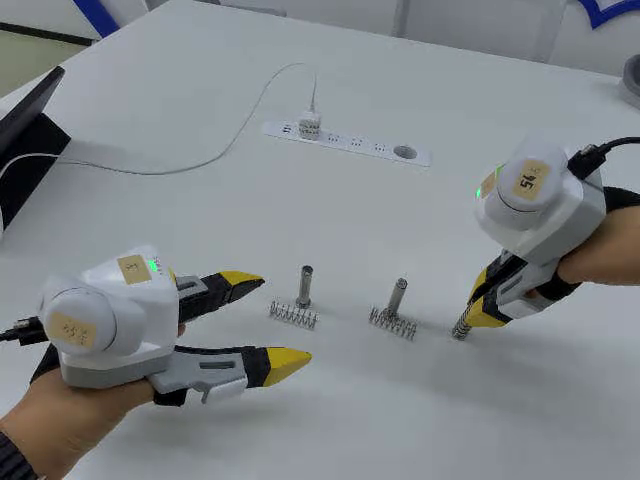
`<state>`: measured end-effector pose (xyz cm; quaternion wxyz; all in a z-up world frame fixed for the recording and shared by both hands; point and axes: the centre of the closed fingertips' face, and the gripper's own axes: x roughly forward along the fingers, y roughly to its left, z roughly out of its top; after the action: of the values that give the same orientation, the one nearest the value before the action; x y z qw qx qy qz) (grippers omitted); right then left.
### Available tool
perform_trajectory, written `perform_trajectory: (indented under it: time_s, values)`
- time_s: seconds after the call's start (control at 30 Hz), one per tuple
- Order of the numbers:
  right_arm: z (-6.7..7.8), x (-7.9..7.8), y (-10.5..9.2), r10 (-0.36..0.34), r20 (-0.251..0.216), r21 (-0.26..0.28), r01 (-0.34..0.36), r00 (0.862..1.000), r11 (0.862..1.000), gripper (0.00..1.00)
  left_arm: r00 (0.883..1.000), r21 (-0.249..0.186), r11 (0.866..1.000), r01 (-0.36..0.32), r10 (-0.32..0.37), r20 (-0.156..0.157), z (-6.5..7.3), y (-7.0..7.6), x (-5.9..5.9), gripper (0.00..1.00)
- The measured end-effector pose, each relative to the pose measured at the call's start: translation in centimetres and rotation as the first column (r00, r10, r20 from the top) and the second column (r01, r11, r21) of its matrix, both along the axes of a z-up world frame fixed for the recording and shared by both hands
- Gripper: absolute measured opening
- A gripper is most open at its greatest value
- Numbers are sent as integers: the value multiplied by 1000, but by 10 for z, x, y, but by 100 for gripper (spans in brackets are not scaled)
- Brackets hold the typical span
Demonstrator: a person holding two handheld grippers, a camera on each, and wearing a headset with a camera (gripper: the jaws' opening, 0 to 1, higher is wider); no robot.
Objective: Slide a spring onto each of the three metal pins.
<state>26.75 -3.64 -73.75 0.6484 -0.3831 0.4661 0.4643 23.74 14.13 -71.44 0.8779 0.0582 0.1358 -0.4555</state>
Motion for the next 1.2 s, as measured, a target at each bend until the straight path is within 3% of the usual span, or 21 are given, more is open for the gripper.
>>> perform_trajectory:
  time_s: [0.37, 0.47, 0.63, 0.77, 1.2]
  values:
    - [-3, 0, 0, 3, -2, 11, -3, 1000, 1000, 14, 1000, 0, 1000, -6, 6, -2, -2, 2, 1, 61]
    - [2, -2, 1, 2, 5, 31, -2, 1000, 1000, 18, 1000, 0, 1000, -6, 6, -2, -2, 2, 1, 61]
    - [19, -3, 7, 15, 57, 50, -18, 998, 999, 19, 1000, -3, 1000, -5, 5, 0, 0, 1, 1, 61]
    - [29, -10, 29, 32, 57, 121, -39, 998, 992, 19, 1000, 0, 1000, -4, 4, -2, -1, 0, 0, 61]
    - [-15, -5, 49, 29, 28, 125, -32, 999, 992, 16, 1000, 4, 1000, -4, 4, 1, 2, 0, 0, 61]
